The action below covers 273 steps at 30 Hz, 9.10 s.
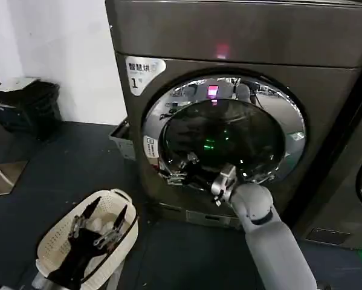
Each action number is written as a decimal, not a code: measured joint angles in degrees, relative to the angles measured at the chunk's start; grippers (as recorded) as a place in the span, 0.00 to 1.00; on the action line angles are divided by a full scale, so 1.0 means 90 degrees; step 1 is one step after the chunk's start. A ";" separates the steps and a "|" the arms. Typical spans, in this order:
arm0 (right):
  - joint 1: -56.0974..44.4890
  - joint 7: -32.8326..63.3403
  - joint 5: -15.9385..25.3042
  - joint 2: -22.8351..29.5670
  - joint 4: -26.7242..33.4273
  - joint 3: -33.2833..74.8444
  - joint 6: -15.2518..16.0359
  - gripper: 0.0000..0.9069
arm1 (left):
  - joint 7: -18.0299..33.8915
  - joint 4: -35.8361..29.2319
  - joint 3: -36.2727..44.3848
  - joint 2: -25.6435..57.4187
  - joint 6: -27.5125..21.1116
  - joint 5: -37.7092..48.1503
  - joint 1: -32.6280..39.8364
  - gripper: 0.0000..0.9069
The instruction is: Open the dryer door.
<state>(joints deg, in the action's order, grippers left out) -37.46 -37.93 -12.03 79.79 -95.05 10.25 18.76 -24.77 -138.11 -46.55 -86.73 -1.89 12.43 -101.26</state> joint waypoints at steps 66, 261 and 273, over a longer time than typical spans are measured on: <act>-0.0341 -0.3623 -0.0546 -0.0575 -0.0057 0.0426 -0.0135 1.00 | 0.0278 0.0913 -0.1443 0.1264 -0.0488 0.1456 0.1040 1.00; -0.6489 0.2611 -0.1890 -0.1265 -0.1361 1.3575 -0.0874 1.00 | 0.0464 0.6315 0.8727 -0.0543 -0.0251 0.2129 0.8568 1.00; -0.6541 0.2545 -0.1957 -0.1268 -0.1369 1.3696 -0.0893 1.00 | 0.0664 0.6442 0.8813 -0.0605 -0.0051 0.2070 0.8658 1.00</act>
<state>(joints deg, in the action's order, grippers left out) -96.33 -15.02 -29.64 68.38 -107.37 133.51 10.72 -18.79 -80.13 32.77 -92.18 -2.35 31.06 -23.34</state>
